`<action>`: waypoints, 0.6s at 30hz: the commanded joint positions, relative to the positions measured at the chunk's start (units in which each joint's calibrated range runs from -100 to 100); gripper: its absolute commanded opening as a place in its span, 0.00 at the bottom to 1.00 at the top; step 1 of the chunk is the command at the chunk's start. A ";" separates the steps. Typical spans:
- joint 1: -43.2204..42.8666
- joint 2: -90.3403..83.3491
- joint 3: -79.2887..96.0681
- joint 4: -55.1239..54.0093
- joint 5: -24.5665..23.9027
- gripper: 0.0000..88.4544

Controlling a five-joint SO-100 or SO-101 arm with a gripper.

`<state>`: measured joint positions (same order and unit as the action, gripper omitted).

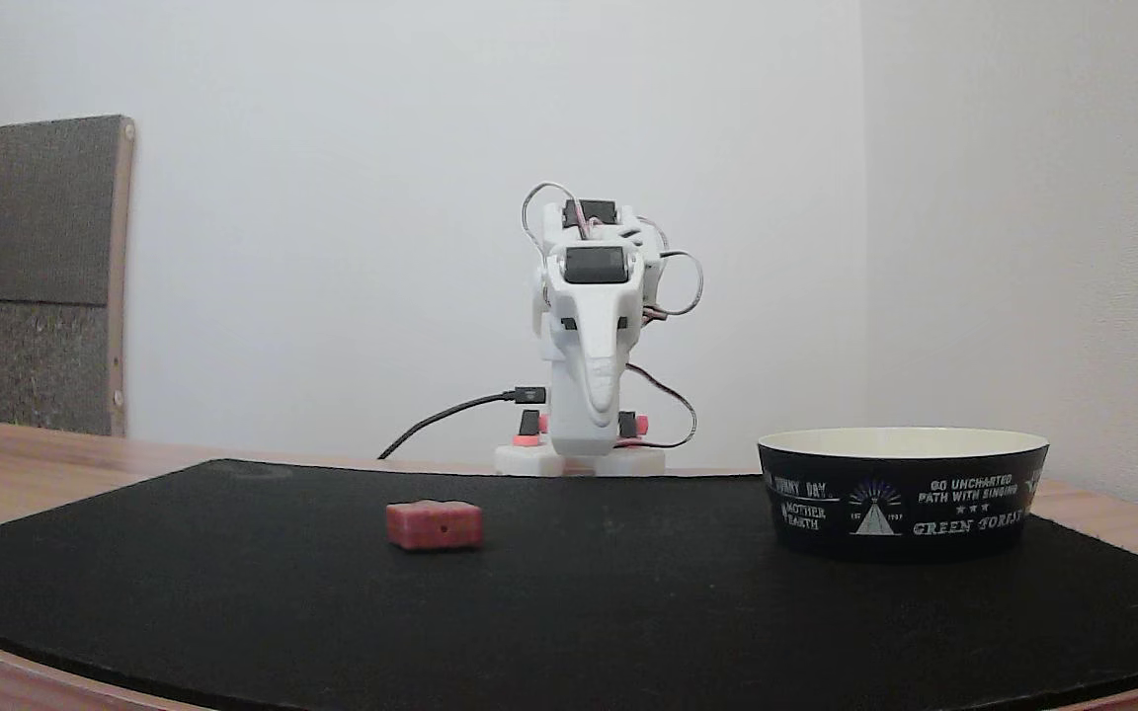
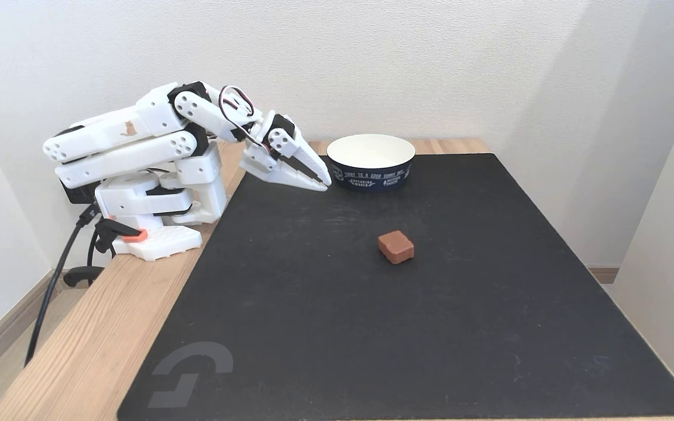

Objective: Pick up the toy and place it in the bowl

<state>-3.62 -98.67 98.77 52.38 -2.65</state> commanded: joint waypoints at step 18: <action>-0.10 -1.00 0.69 1.30 0.15 0.03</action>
<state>-3.62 -99.17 98.77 53.40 -2.65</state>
